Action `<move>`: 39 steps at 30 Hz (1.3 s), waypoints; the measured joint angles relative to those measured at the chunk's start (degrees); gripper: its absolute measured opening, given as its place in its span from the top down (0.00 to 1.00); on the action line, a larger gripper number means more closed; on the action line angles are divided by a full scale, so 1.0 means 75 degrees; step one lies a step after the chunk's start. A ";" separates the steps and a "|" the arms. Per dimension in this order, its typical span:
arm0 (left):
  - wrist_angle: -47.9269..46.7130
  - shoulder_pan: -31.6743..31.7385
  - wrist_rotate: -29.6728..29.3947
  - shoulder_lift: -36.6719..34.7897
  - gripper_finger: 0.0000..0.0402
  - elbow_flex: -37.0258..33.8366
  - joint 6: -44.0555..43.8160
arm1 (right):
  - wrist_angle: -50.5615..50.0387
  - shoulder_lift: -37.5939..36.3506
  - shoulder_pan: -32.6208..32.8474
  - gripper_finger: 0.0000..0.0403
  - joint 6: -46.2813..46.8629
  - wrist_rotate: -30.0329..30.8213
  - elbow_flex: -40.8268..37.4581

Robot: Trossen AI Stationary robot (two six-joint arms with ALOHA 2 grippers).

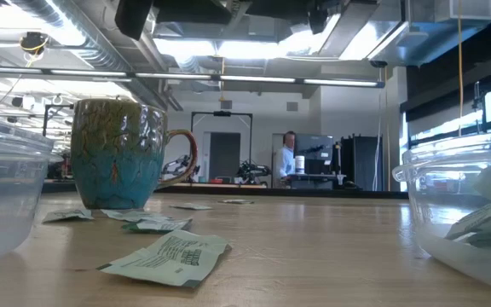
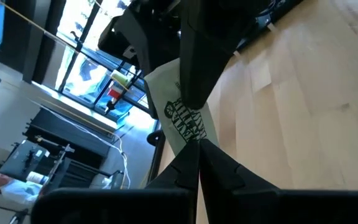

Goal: Pick and place items into bin
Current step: Put the white stevia packet into the right transparent bin

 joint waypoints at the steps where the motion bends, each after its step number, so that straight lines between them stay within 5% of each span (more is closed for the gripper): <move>1: 0.0001 0.0000 0.0000 0.0000 0.99 -0.0002 0.0000 | -0.0003 0.0000 0.0000 0.70 -0.0002 0.0000 0.0000; 12: -0.0007 0.0003 0.0003 0.0000 0.98 0.0001 -0.0047 | -0.0083 0.0000 0.0000 0.98 -0.0071 -0.0012 0.0000; 25: -0.0581 -0.0157 0.0046 -0.0199 0.77 0.0008 -0.2154 | -0.1147 -0.0377 0.0250 0.99 0.0397 -0.0111 0.0003; 28: -0.1100 -0.0317 0.0403 -0.0278 0.77 0.0016 -0.2804 | -0.2012 -0.0596 0.0386 0.98 0.1224 -0.1085 0.0007; 33: -0.1650 -0.0460 0.1623 -0.0280 0.79 0.0016 -0.3744 | -0.3566 -0.0621 0.0612 0.98 0.3008 -0.4016 0.0012; 39: -0.2151 -0.0454 0.3020 -0.0280 0.80 0.0013 -0.4804 | -0.4497 -0.0376 0.1236 0.98 0.4549 -0.4505 0.0009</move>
